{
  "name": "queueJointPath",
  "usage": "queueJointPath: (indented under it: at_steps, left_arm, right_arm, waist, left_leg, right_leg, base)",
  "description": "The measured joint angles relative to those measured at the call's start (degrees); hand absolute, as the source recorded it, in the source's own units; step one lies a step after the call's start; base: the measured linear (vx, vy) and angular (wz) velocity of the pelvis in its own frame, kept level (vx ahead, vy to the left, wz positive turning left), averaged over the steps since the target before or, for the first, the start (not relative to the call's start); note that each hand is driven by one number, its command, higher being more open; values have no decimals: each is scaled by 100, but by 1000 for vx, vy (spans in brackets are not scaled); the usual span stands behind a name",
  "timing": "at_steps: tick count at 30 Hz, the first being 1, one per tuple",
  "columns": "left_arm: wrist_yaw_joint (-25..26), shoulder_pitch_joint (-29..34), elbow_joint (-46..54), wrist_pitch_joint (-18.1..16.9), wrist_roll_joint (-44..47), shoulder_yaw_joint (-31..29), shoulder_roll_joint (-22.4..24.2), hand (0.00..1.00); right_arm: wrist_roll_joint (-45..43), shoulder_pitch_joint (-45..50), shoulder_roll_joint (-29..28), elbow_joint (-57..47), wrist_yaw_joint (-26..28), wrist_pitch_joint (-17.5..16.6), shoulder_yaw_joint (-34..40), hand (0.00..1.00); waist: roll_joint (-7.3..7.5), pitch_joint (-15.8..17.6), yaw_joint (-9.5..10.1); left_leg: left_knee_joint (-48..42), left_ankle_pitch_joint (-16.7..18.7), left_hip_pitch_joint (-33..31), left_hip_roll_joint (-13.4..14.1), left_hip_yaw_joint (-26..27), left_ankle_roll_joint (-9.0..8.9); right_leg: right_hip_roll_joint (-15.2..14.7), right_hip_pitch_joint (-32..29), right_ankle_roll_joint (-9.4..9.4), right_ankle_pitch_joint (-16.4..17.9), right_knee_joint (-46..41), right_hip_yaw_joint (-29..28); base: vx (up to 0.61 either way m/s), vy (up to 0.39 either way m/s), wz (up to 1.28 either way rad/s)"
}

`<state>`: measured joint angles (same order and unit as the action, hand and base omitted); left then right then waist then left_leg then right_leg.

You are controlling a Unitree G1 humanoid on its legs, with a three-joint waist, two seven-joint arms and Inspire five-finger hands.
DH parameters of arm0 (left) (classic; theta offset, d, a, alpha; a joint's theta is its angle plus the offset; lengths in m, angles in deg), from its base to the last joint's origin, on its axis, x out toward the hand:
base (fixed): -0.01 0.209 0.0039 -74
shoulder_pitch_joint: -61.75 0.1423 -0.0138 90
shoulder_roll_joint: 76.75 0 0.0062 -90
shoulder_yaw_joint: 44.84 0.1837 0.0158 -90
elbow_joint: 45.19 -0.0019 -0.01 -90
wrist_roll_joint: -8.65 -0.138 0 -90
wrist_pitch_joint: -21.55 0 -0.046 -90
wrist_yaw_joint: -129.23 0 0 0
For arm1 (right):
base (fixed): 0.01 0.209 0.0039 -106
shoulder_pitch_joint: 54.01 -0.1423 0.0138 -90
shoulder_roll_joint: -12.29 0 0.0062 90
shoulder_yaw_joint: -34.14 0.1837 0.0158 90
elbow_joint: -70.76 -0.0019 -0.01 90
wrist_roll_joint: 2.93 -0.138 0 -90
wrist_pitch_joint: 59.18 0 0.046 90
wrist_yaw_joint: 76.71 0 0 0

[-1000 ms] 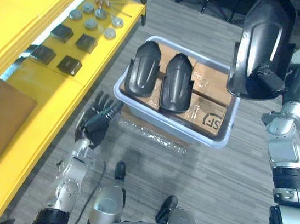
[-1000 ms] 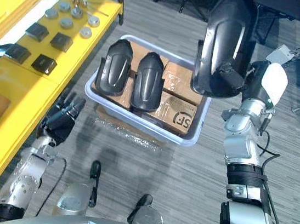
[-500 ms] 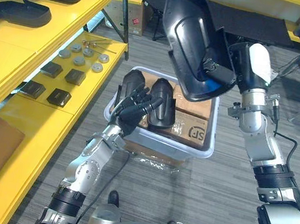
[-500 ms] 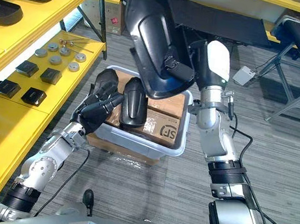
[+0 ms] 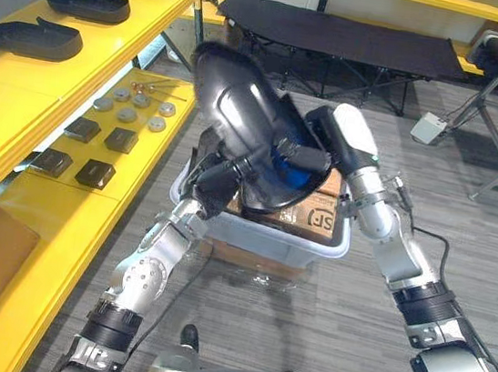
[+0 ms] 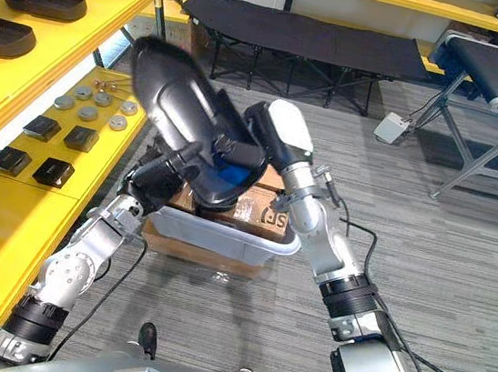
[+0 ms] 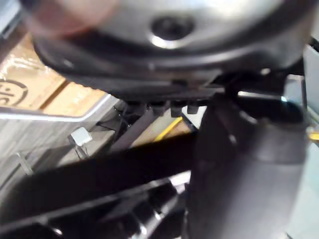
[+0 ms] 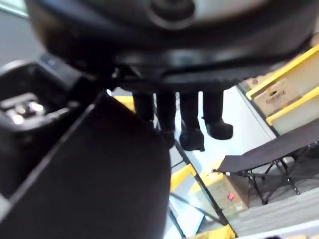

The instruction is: Walk over and take three plastic housings, then place them on the shelf

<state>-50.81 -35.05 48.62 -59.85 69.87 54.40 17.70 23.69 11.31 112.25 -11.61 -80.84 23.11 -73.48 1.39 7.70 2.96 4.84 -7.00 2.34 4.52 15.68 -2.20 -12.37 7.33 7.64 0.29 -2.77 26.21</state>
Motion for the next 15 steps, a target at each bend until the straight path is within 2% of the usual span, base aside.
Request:
queueJointPath:
  at_steps: [4, 8, 9, 13, 15]
  left_arm:
    - [-18, -17, 0, -323, 1005, -28, 36, 100]
    - [-71, -12, 0, -365, 1516, -82, 81, 100]
    - [-123, -12, 0, -370, 1539, -111, 107, 0]
    - [-70, -11, 1, -424, 1429, -146, 144, 0]
    - [60, 0, 1, -412, 1032, -156, 207, 0]
  right_arm:
    - [-6, 162, -193, 0, 44, -53, -13, 0]
    - [-7, 227, -224, 0, 6, -108, -12, 0]
    - [-11, 330, -237, 0, -64, -182, -10, 0]
    - [-14, 481, -353, 4, -176, -229, -8, 0]
    - [-13, 575, -360, 8, -287, -261, -7, 0]
  waist:
    - [-5, -11, -11]
    - [1, -122, -10]
    - [4, -212, -11]
    - [-4, -300, -25]
    - [-5, -300, -22]
  left_leg:
    - [11, -28, -2, -7, -20, 6]
    - [22, -33, -46, -8, -33, 8]
    - [20, -41, -82, -14, -53, 12]
    - [10, -54, -79, -12, -51, 16]
    - [23, -68, -78, -4, -51, 14]
  right_leg:
    - [0, 10, 0, 0, 7, 8]
    - [4, -18, -4, -6, 27, 20]
    - [15, -19, -9, -33, 86, 33]
    - [22, -13, -15, -48, 103, 30]
    - [31, -15, -33, -62, 104, 30]
  base:
    - [2, 0, 1]
    - [8, -1, 1]
    - [29, -4, 3]
    - [10, -1, 1]
    - [0, 0, 0]
